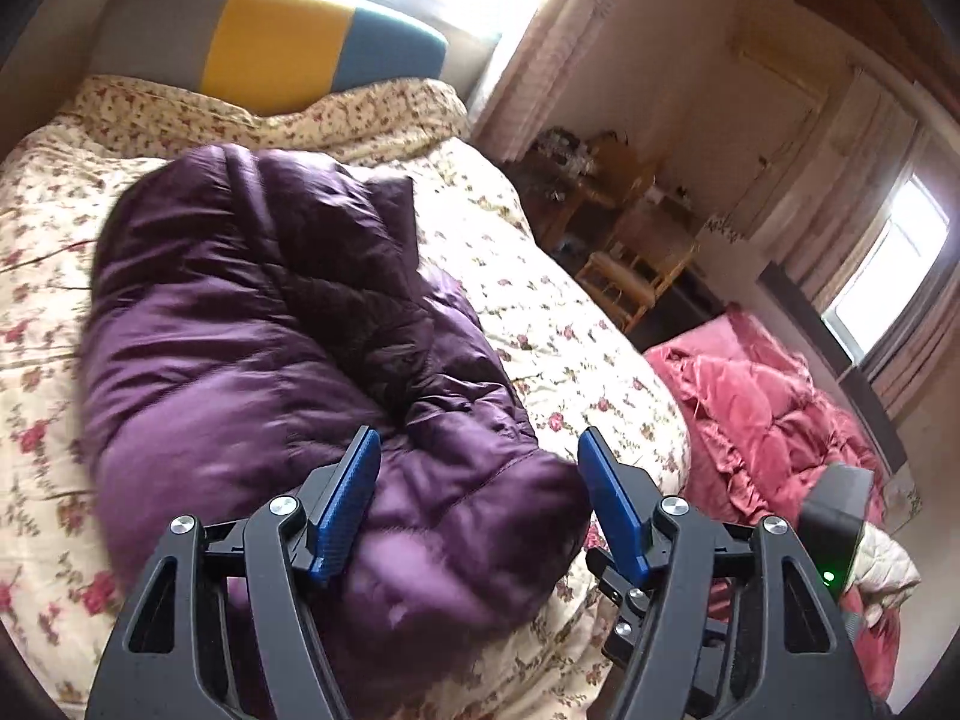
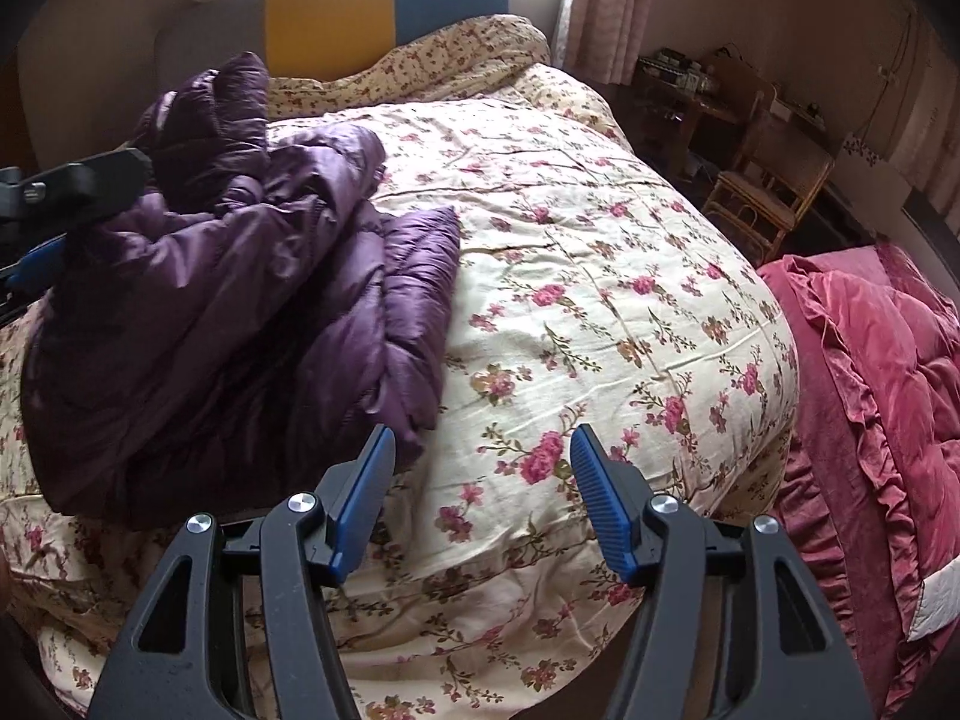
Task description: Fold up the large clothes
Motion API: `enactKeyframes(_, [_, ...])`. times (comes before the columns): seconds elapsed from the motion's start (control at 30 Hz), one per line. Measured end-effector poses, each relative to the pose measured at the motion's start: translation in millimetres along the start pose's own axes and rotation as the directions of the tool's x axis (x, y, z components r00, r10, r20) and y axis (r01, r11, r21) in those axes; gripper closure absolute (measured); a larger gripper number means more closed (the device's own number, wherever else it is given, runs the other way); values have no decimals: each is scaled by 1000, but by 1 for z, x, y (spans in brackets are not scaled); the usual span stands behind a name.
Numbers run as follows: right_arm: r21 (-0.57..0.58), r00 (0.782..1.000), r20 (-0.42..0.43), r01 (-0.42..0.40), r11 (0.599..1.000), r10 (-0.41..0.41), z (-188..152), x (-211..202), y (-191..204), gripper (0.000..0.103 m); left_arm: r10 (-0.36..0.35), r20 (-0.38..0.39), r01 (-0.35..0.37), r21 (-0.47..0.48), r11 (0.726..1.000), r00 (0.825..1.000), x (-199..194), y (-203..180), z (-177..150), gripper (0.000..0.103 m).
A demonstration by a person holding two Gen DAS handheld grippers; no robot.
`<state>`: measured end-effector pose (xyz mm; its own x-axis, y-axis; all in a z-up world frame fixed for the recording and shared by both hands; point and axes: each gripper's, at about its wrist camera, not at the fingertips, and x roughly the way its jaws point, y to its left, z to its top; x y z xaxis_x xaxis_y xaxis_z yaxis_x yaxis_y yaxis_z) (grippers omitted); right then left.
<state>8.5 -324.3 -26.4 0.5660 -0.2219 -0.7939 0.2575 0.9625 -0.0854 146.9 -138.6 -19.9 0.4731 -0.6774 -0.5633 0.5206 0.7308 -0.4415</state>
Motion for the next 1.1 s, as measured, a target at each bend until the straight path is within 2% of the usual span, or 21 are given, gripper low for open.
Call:
enactKeyframes(0.13, [-14, 1000, 19, -15, 1000, 15, 1, -10, 6, 42, 44, 56, -40, -65, 997, 997, -35, 23, -6, 35])
enactKeyframes(0.23, [-28, 999, 39, -34, 999, 35, 5, -20, 13, 41, 138, 74, -129, -120, 984, 988, -54, 46, -13, 35])
enactKeyframes(0.33, [-48, 996, 66, -58, 997, 62, 10, -33, 23, 39, 227, 62, -215, -160, 963, 972, -63, 68, -23, 35])
enactKeyframes(0.43, [-68, 992, 89, -83, 994, 88, 16, -42, 33, 38, 276, 42, -264, -180, 947, 960, -66, 83, -33, 35])
enactKeyframes(0.63, [-102, 982, 125, -132, 986, 144, 26, -59, 52, 37, 303, 29, -291, -205, 935, 953, -67, 91, -47, 35])
enactKeyframes(1.1, [-155, 960, 155, -209, 966, 232, 42, -70, 85, 35, 298, 28, -289, -173, 942, 954, -60, 83, -54, 35])
